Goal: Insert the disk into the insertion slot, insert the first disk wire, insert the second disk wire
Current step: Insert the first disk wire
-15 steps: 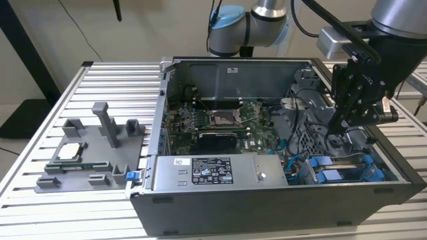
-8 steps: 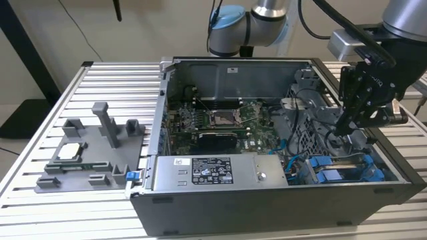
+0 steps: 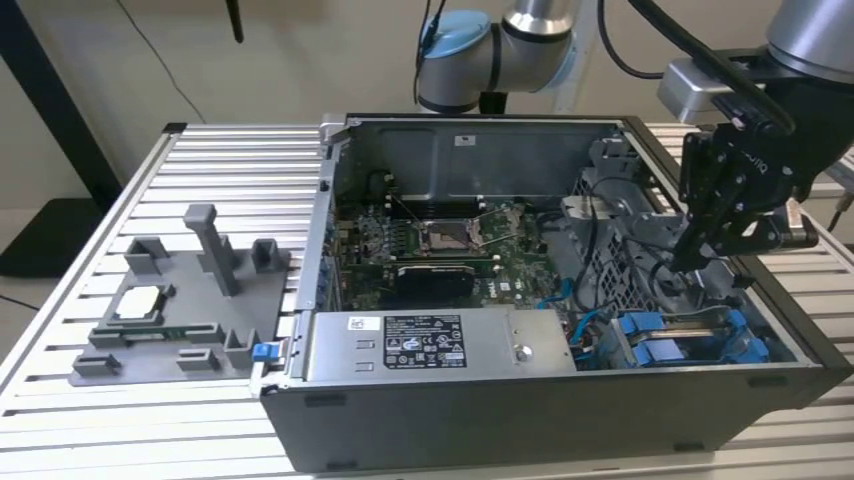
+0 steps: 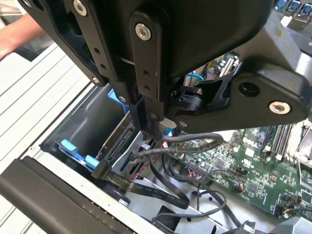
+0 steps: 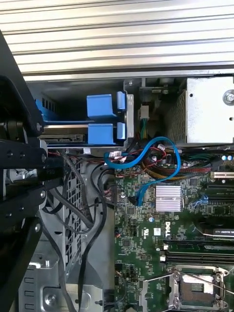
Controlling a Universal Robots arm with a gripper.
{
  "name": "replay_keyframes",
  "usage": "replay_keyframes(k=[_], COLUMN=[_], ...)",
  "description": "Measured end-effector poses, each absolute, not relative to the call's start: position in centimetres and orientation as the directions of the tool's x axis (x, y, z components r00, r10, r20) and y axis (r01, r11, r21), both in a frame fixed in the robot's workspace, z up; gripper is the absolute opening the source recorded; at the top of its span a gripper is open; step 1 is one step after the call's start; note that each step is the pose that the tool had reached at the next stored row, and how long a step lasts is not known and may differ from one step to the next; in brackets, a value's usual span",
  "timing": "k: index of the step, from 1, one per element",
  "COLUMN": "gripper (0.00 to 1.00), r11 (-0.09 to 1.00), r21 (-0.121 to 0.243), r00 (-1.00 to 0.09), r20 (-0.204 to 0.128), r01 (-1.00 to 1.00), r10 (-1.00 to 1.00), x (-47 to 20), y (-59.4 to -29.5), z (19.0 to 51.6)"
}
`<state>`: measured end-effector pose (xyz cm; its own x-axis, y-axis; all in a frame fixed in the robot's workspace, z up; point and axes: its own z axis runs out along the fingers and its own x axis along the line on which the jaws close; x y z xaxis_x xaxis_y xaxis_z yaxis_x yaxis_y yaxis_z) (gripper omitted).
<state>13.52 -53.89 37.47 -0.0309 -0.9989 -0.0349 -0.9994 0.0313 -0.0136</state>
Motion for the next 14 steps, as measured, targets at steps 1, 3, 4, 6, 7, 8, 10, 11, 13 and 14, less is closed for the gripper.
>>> replay_keyframes(k=[1,3,4,6,7,8,10,11,13,14], gripper=[0.00,0.00,0.00,0.00,0.00,0.00,0.00,0.00,0.00,0.00], r11=[0.031,0.031,0.031,0.031,0.031,0.031,0.031,0.031,0.031,0.031], r21=[-0.014,-0.014,-0.014,-0.013,-0.012,-0.011,-0.009,-0.007,-0.002,0.001], r00=[-0.031,-0.031,-0.031,-0.031,-0.031,-0.031,-0.031,-0.031,-0.031,-0.031], r20=[-0.035,-0.035,-0.035,-0.035,-0.035,-0.035,-0.035,-0.035,-0.034,-0.035], r01=[-0.999,-0.999,-0.999,-0.999,-0.999,-0.999,-0.999,-0.999,-1.000,-1.000], r10=[-0.999,-0.999,-0.999,-0.999,-0.999,-0.999,-0.999,-0.999,-0.999,-0.999], x=[13.53,13.54,13.54,13.58,13.63,13.68,13.82,13.92,14.17,14.32], y=[-53.89,-53.89,-53.90,-53.92,-53.93,-53.94,-54.00,-54.05,-54.18,-54.25], z=[37.47,37.47,37.46,37.42,37.38,37.34,37.18,37.09,36.90,36.79])
